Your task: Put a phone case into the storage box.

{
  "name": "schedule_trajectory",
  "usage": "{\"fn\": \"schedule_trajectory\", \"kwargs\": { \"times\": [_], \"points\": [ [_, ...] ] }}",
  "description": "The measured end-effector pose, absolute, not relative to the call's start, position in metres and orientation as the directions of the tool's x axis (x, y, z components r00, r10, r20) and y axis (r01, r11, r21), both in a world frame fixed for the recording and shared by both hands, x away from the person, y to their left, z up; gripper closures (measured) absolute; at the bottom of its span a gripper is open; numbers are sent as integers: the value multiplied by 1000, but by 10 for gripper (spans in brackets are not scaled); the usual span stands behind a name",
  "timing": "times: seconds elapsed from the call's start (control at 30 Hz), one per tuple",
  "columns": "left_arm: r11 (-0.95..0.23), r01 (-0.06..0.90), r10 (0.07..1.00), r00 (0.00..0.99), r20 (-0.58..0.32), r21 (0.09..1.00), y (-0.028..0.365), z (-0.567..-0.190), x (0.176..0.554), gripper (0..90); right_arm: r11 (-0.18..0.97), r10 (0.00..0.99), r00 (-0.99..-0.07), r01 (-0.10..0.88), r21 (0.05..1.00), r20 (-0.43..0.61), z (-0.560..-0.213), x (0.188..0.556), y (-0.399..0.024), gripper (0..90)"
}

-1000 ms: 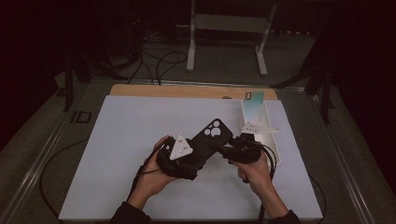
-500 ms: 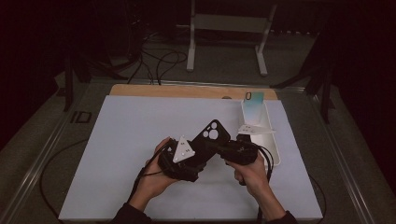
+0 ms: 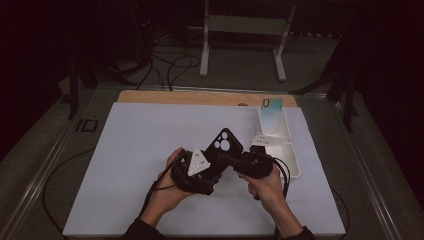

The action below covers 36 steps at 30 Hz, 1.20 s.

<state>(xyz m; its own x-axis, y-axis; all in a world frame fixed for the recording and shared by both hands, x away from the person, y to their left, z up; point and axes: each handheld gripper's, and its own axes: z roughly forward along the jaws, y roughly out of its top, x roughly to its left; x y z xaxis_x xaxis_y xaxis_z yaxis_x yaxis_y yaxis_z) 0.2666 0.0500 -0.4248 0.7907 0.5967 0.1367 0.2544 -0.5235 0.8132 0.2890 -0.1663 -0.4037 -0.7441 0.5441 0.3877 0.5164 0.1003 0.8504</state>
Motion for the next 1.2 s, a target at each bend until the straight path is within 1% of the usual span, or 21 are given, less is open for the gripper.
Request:
{"fn": "schedule_trajectory", "kwargs": {
  "times": [0.03,0.07,0.1,0.13,0.2,0.27,0.3,0.43,0.63,0.8,0.93,1.03,1.1,1.2],
  "points": [
    [-521,252,596,791,136,816,50,-425,266,135,98,546,-745,513,853,385,-403,289,-166,822],
    [-511,248,608,781,142,823,52,-424,265,169,96,547,-744,511,854,384,-403,288,-166,859],
    [-495,244,602,789,126,834,54,-424,265,243,101,556,-742,507,856,374,-403,288,-166,860],
    [-485,248,599,792,113,839,56,-423,266,237,112,566,-744,495,862,354,-403,287,-165,861],
    [-492,253,604,788,117,833,57,-423,266,218,102,555,-745,503,858,370,-403,288,-166,862],
    [-490,257,602,791,110,833,58,-423,267,215,106,557,-747,498,860,364,-403,287,-166,862],
    [-479,268,600,795,89,836,60,-423,268,215,106,556,-748,497,861,363,-403,287,-166,862],
    [-467,281,596,800,64,838,65,-424,269,176,113,556,-754,486,867,350,-402,287,-167,861],
    [-426,318,590,807,-7,847,76,-423,273,143,120,558,-755,483,867,344,-402,288,-174,861],
    [-427,329,560,828,-40,842,80,-425,275,109,135,538,-775,466,874,330,-400,285,-178,860],
    [-441,331,527,848,-58,834,79,-426,275,87,145,495,-804,450,881,330,-396,282,-178,860],
    [-442,332,504,861,-75,833,77,-428,274,89,169,461,-830,430,887,315,-393,280,-176,860],
    [-445,329,488,869,-82,833,76,-428,274,97,182,427,-848,420,889,313,-392,279,-173,860],
    [-444,325,460,882,-98,835,75,-429,274,136,203,387,-869,408,890,309,-391,277,-170,860]
  ]
}}
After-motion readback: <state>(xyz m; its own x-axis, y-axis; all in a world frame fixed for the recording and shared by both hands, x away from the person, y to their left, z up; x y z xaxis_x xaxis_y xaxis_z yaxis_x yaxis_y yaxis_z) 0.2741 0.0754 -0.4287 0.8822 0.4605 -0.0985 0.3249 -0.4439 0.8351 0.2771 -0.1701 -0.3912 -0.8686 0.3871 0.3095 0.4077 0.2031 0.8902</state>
